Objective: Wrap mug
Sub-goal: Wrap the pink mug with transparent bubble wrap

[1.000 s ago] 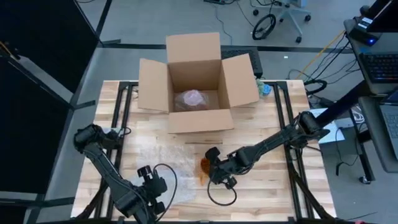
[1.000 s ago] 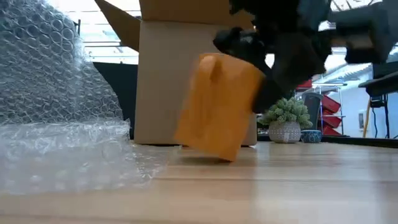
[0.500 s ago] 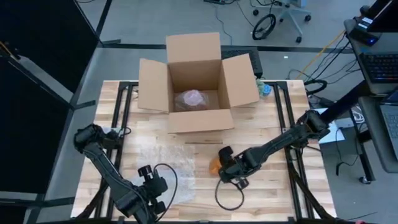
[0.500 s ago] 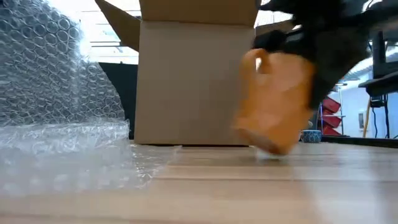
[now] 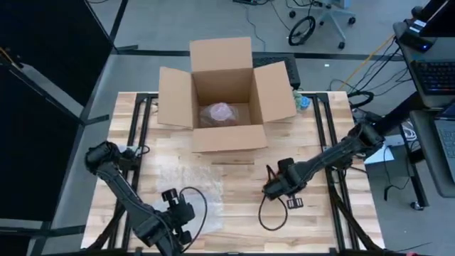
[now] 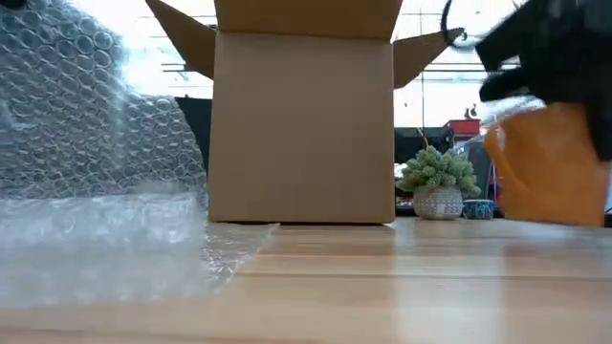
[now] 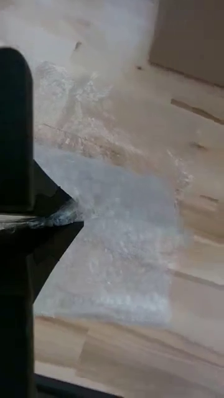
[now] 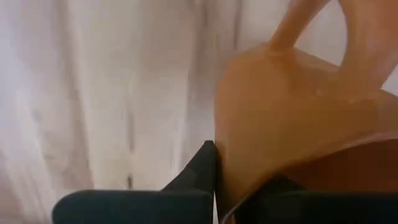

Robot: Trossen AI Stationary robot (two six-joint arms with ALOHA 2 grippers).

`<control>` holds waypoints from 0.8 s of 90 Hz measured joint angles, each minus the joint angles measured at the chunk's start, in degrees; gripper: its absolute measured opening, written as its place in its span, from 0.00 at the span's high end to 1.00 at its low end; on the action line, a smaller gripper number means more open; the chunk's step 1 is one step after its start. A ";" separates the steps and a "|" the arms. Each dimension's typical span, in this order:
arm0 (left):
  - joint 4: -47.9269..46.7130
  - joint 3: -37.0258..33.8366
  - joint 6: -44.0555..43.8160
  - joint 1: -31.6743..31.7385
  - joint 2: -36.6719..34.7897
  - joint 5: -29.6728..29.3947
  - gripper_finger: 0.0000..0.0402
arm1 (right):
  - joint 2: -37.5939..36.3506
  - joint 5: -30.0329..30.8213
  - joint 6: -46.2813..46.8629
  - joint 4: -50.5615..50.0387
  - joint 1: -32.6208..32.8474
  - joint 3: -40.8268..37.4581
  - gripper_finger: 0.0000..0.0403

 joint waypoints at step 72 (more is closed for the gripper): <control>0.70 0.00 2.48 0.82 0.00 -0.79 1.00 | -8.46 0.24 14.98 -1.42 0.96 9.42 0.44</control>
